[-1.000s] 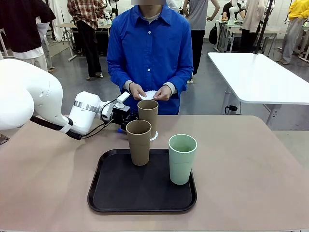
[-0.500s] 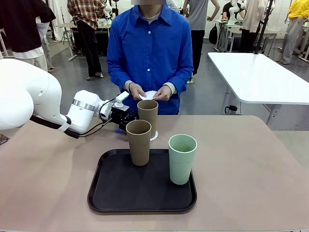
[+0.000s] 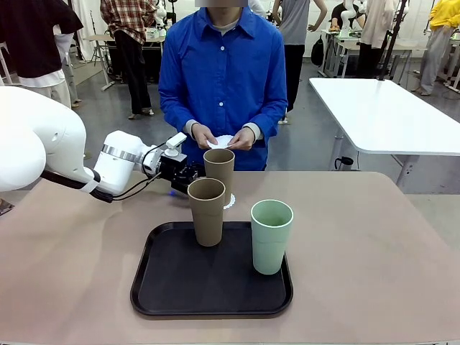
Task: Place coasters on the table and set cups on them.
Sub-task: Pick up one Reusable plastic cup and place it on a coaster set by the human.
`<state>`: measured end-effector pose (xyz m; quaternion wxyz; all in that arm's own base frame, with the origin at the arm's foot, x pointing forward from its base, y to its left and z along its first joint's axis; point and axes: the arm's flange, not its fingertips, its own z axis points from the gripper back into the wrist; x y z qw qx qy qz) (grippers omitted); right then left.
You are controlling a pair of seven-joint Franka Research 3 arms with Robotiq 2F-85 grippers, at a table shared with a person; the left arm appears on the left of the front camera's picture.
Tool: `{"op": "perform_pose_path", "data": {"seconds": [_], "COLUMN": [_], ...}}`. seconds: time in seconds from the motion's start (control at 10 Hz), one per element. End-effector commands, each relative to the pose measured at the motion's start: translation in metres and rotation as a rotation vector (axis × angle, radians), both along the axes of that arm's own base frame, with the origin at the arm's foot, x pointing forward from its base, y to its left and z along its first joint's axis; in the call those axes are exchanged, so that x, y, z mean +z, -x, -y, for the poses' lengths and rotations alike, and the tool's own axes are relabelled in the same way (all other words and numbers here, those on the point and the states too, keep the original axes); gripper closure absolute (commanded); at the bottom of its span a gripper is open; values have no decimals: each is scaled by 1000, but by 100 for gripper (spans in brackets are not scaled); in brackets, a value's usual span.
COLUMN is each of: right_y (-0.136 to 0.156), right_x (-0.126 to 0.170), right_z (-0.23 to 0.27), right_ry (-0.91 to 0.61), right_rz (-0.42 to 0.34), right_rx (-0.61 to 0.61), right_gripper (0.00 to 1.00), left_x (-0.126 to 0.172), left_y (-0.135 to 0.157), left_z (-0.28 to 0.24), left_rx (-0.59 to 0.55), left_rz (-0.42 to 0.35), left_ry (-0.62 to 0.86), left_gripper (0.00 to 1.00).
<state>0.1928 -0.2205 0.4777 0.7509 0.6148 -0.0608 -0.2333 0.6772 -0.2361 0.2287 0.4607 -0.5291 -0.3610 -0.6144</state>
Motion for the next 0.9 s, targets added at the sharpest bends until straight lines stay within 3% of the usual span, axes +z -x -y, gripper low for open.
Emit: {"op": "perform_pose_path", "data": {"seconds": [0.0,0.2,0.5,0.7,0.8], "right_y": [0,0,0,0,0], "right_x": [0,0,0,0,0], "right_z": [0,0,0,0,0], "right_ry": [-7,-7,-7,-7,-7], "right_rz": [7,7,7,7,7], "right_rx": [2,2,2,2,2], "right_gripper": [0,0,0,0,0], "left_x": [7,11,45,82,100], "left_y": [-11,-11,8,39,58], "left_z": [-7,-19,-58,-82,-90], "left_rx": [9,32,120,242,315], "left_rz": [-8,8,85,93,53], "left_ry": [16,6,-55,-222,-355], "left_gripper": [0,0,0,0,0]}}
